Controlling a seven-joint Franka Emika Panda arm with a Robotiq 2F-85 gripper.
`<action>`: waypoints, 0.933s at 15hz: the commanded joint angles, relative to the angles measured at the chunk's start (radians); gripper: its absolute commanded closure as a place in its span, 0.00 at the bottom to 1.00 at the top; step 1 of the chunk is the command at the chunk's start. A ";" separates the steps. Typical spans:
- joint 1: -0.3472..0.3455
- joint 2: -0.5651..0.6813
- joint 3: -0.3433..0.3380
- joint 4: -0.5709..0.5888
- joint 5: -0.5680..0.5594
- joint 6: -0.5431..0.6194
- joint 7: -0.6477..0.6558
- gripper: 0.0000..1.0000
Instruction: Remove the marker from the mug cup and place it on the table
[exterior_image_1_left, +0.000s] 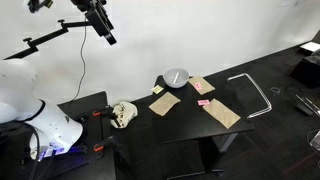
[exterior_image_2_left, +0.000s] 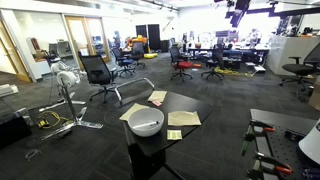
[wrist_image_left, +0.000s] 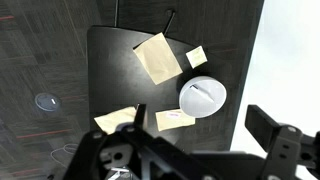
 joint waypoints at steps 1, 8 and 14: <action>-0.007 0.001 0.004 0.002 0.004 -0.002 -0.004 0.00; -0.007 0.001 0.004 0.002 0.004 -0.002 -0.004 0.00; 0.052 0.070 0.012 0.035 0.006 0.091 -0.089 0.00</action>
